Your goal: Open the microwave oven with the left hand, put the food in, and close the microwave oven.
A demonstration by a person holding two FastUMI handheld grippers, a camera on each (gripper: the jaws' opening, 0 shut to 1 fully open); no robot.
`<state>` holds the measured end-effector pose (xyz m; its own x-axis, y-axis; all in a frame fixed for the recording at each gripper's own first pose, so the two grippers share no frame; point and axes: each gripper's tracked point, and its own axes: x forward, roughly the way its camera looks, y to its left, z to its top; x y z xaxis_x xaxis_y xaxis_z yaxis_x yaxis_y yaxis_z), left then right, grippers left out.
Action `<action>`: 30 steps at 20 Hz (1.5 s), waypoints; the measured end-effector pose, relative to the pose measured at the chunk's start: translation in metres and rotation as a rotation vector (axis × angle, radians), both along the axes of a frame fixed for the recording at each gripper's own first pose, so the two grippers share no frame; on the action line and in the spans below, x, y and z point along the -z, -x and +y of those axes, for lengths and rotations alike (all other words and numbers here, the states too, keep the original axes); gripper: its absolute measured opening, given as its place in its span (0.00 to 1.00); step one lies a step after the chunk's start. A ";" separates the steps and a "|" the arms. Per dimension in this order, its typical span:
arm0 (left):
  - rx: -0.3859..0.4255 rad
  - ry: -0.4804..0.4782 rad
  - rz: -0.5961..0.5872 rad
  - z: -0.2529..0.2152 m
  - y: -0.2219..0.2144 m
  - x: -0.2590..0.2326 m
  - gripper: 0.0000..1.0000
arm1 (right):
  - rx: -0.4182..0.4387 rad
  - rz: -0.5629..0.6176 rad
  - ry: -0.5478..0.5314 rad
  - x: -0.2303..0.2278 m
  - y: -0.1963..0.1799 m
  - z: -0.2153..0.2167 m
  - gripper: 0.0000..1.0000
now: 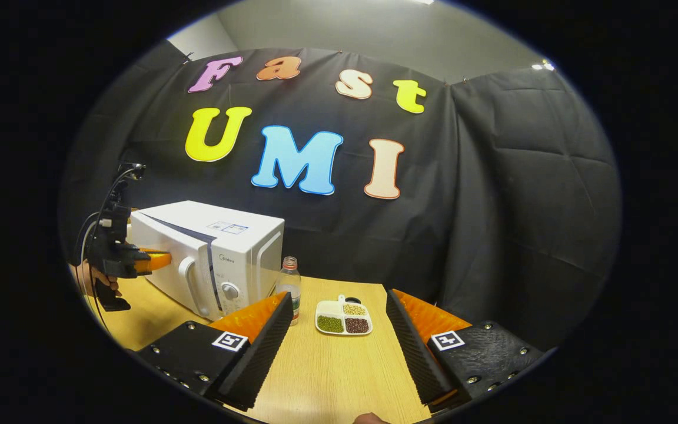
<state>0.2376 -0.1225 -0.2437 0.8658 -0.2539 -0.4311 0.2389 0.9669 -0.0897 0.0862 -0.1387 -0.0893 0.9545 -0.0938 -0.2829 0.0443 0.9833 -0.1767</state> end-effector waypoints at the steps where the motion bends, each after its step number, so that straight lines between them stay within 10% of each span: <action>1: -0.007 0.003 0.002 -0.001 -0.005 0.000 0.08 | -0.002 0.002 0.002 0.002 0.000 0.000 0.98; 14: -0.011 -0.112 0.001 -0.006 -0.017 0.004 0.05 | -0.051 0.019 -0.045 0.016 -0.013 0.026 0.98; 30: -0.100 -0.014 -0.300 0.077 0.116 -0.178 0.10 | -0.117 -0.168 -0.110 -0.054 0.012 0.127 0.97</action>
<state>0.1212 -0.0452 -0.0662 0.9753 -0.1571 -0.1555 0.1565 0.9875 -0.0158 0.0745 -0.0113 -0.0355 0.9916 0.0432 -0.1216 -0.0517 0.9964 -0.0678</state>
